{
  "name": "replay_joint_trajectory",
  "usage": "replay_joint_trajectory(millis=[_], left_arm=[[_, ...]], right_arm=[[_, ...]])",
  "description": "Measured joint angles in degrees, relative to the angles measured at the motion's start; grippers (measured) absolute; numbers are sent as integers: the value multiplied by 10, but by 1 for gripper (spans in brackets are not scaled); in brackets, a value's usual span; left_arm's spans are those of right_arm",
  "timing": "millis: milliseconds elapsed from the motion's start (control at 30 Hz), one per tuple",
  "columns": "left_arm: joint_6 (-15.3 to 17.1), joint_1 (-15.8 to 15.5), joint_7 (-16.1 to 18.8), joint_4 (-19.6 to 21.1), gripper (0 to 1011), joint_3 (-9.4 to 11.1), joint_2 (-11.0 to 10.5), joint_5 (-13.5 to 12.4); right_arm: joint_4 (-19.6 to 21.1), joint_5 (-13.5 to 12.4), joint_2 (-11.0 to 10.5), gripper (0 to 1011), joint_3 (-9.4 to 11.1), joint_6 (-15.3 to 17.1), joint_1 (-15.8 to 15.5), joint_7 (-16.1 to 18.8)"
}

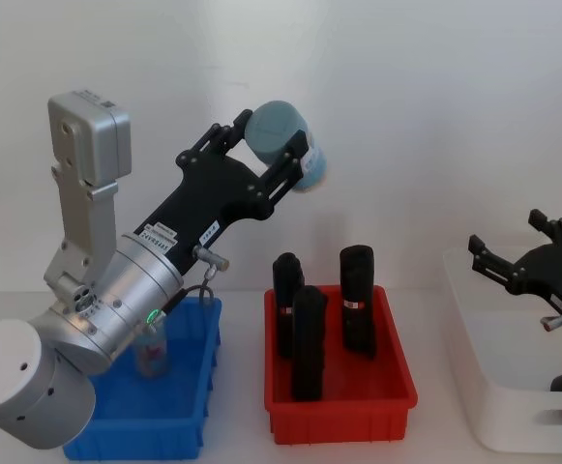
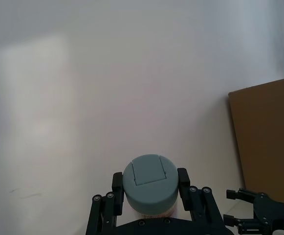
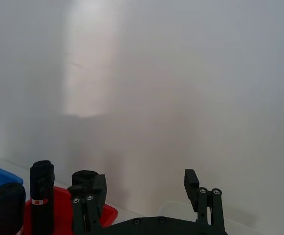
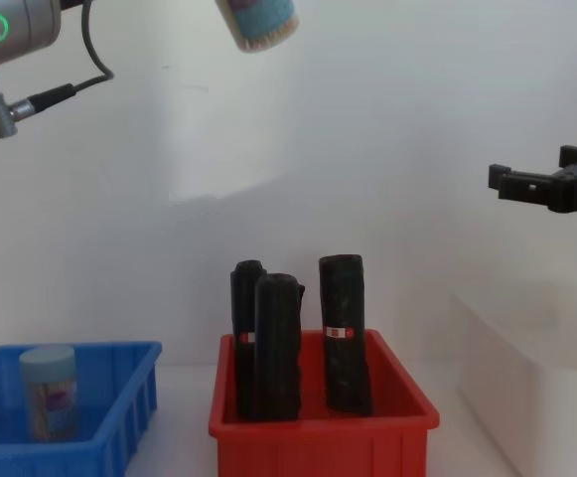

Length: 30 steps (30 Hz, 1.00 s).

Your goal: Pick the cotton swabs from the blue box and place them into the white box.

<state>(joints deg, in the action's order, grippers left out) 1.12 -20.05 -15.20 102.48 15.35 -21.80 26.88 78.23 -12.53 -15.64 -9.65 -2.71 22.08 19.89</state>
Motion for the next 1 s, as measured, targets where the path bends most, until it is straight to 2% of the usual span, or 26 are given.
replay_joint_trajectory(millis=[300,667,1000], left_arm=[[-4,-5,-7,-10,670,-1,2,0],[-9,-11,-15,-22,670,-2,5,2],[-6,-19,-31,-36,670,1,13,3]], right_arm=[[27,19,-6,1002,-6,25,-9,36],[54,33,-14,1002,-9,47,-17,59],[62,49,-15,1002,-16,37,-10,97]])
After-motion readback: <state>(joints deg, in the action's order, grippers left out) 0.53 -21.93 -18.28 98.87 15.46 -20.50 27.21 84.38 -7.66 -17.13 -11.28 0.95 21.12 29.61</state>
